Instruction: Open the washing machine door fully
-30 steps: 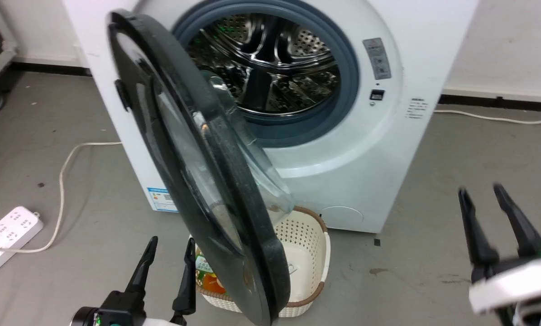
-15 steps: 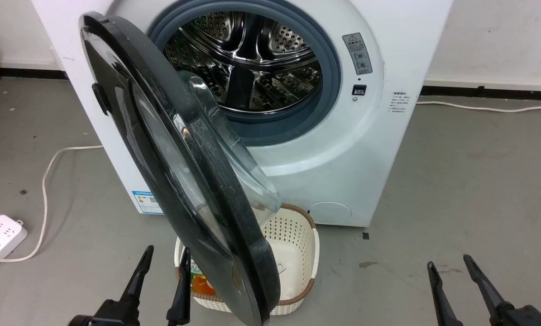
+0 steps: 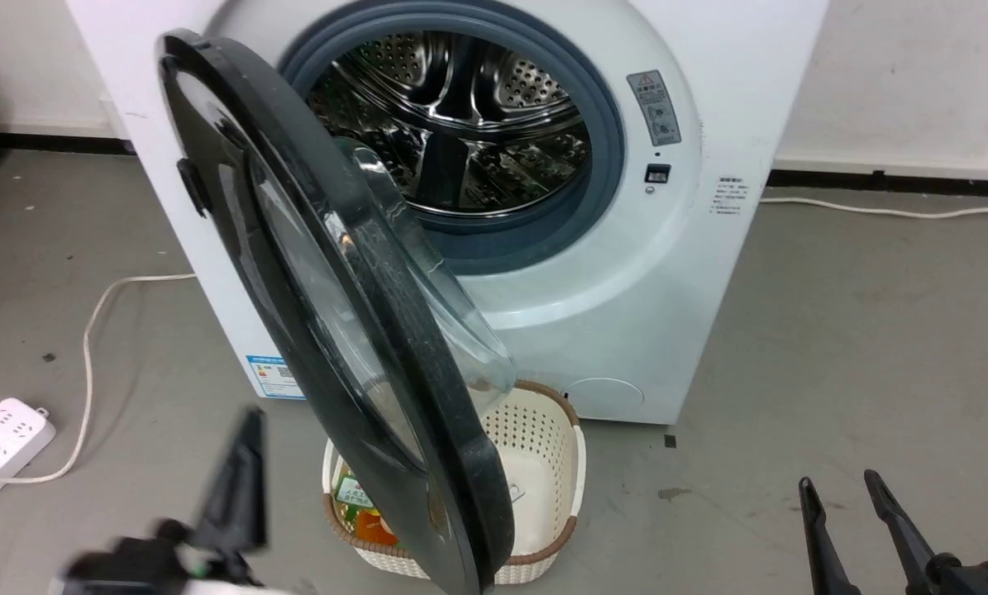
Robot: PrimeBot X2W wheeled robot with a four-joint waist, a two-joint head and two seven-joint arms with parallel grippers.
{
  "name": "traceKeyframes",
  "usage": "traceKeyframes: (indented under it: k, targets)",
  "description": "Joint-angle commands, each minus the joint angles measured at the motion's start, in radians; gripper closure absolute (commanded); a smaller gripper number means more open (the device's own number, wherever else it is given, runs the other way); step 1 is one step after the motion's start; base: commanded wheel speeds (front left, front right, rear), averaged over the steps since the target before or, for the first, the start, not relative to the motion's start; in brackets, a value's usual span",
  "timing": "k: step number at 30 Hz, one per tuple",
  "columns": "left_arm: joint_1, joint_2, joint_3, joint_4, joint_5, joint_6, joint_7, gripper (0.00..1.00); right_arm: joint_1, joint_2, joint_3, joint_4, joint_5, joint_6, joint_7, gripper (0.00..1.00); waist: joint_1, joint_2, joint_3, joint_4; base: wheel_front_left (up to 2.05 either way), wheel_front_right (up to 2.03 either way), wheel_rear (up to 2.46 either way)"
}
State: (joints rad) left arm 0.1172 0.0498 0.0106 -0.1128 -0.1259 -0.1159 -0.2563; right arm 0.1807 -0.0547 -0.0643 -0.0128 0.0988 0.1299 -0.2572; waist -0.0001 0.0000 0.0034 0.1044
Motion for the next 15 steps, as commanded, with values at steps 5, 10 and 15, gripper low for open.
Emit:
traceKeyframes:
  k: [5,10,15]
  targets:
    - [-0.075,0.001,0.046,-0.164,-0.060,0.052,-0.006,1.00,0.006,0.004,-0.001,0.015,0.015,0.001,-0.004,0.00,0.0001,0.0000,-0.009,0.009,0.00,0.00,0.00]
    - [-0.189,0.001,0.002,-0.339,-0.068,0.064,-0.006,1.00,0.003,0.004,-0.001,0.024,0.018,0.001,-0.004,0.00,0.0001,0.0000,-0.015,0.021,0.00,0.00,0.00]
    - [-0.202,0.001,-0.095,-0.379,-0.056,0.055,-0.003,1.00,-0.001,0.004,0.002,0.033,0.022,0.001,-0.004,0.00,0.0001,0.0000,-0.021,0.028,0.00,0.00,0.00]
